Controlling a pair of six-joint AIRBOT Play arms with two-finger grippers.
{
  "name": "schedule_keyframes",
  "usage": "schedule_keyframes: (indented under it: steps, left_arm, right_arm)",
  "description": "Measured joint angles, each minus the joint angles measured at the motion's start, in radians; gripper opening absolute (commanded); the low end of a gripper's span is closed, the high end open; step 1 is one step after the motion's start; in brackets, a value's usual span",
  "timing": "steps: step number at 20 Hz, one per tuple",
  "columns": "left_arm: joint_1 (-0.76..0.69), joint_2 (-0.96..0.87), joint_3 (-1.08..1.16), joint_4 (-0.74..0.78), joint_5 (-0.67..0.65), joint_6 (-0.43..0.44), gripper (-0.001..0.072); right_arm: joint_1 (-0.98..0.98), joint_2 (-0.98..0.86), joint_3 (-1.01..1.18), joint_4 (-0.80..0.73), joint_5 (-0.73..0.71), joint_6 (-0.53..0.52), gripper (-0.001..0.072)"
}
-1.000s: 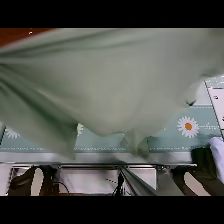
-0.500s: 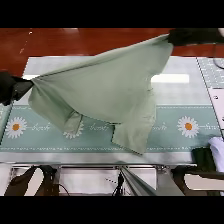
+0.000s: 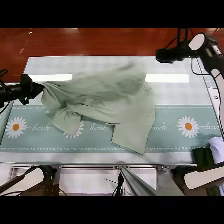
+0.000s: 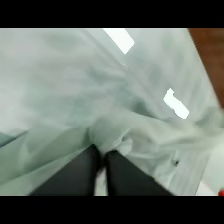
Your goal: Fold the shirts.
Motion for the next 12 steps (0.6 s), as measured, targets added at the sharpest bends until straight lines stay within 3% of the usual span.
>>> schedule_keyframes:
  steps: [1, 5, 6, 7, 8, 12]
  left_arm:
    - [-0.001, -0.021, 0.002, -0.040, -0.027, 0.016, 0.0398]
    - [0.044, -0.058, 0.052, -0.086, -0.145, 0.103, 0.0412]
    - [0.066, -0.060, 0.073, -0.078, -0.194, 0.115, 0.0491]
    - [0.095, -0.060, 0.097, -0.045, -0.239, 0.121, 0.0640]
    - [0.123, -0.059, 0.115, 0.011, -0.261, 0.118, 0.0679]
    - [0.205, -0.010, 0.110, 0.324, -0.404, 0.011, 0.0665]
  right_arm:
    - [0.001, 0.001, 0.000, 0.018, 0.013, -0.001, 0.0362]
    - [-0.031, 0.075, 0.000, 0.011, 0.094, -0.033, 0.0361]
    - [-0.042, 0.105, 0.000, 0.003, 0.132, -0.045, 0.0361]
    - [-0.054, 0.131, 0.000, -0.025, 0.175, -0.056, 0.0361]
    - [-0.071, 0.156, 0.000, -0.089, 0.220, -0.060, 0.0361]
    - [-0.146, 0.209, -0.027, -0.193, 0.409, -0.066, 0.0369]
